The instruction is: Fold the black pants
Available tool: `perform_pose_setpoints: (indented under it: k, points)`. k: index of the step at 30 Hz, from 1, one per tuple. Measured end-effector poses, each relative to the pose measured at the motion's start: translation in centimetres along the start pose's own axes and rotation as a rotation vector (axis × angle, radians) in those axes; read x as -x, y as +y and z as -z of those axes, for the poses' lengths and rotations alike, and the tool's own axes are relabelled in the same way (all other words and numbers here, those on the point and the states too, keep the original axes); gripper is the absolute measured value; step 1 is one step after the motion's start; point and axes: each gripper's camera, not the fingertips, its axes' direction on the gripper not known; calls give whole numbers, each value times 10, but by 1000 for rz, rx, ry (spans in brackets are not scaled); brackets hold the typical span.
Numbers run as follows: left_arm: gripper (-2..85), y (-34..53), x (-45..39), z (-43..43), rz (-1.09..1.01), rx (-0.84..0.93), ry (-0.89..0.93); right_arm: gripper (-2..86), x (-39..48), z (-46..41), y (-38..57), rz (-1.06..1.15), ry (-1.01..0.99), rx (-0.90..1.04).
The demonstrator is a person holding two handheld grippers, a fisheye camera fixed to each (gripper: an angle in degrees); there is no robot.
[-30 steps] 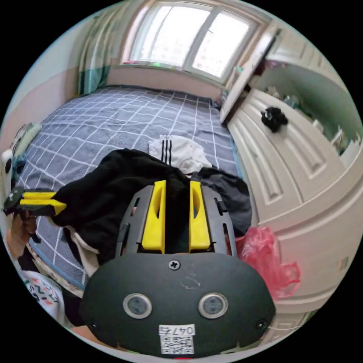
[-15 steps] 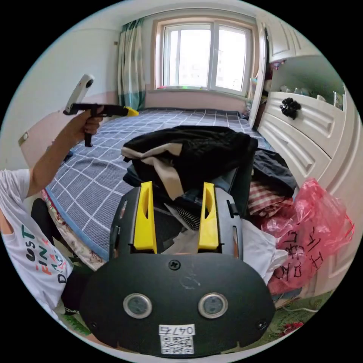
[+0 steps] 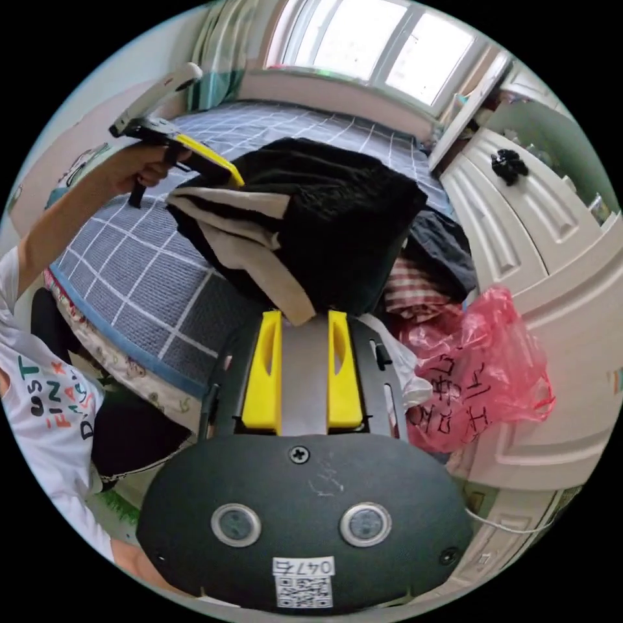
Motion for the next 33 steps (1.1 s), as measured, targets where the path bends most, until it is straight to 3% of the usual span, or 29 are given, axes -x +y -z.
perform_pose_setpoints:
  k: [3,5,7,11,15,17,20,23,25,27,29,33]
  points:
    - [14,-20,10,30,-49,-102,-111,16,-6,33,-29,6,-6,-217]
    - [16,-51,24,19,-71,-44,-67,13,-4,28,-64,40,-50,-216]
    - [7,-72,37,-6,-73,38,-17,10,2,-1,-104,101,-136,-131]
    - [-6,-82,82,-80,17,225,-52,5,5,-67,-121,145,-39,104]
    - [-7,-74,114,-86,118,214,82,-1,-11,-97,-125,62,-186,130]
    - [-8,-73,126,-54,135,127,111,-5,-12,-90,-136,77,-225,172]
    - [-8,-65,136,-17,112,21,31,-6,-11,-53,-161,94,-148,51]
    - [-9,-50,148,-39,126,141,38,-6,-7,-47,-195,75,-90,-2]
    - [-8,-33,156,-59,150,213,44,-7,-2,-88,-215,44,-19,160]
    - [-9,-14,168,-52,214,151,86,-7,2,-123,-217,10,-11,284]
    - [-9,15,183,-17,262,77,220,-7,8,-114,-217,-45,-1,205]
    - [-10,97,189,76,173,11,437,-12,49,-11,-197,-43,-153,-260]
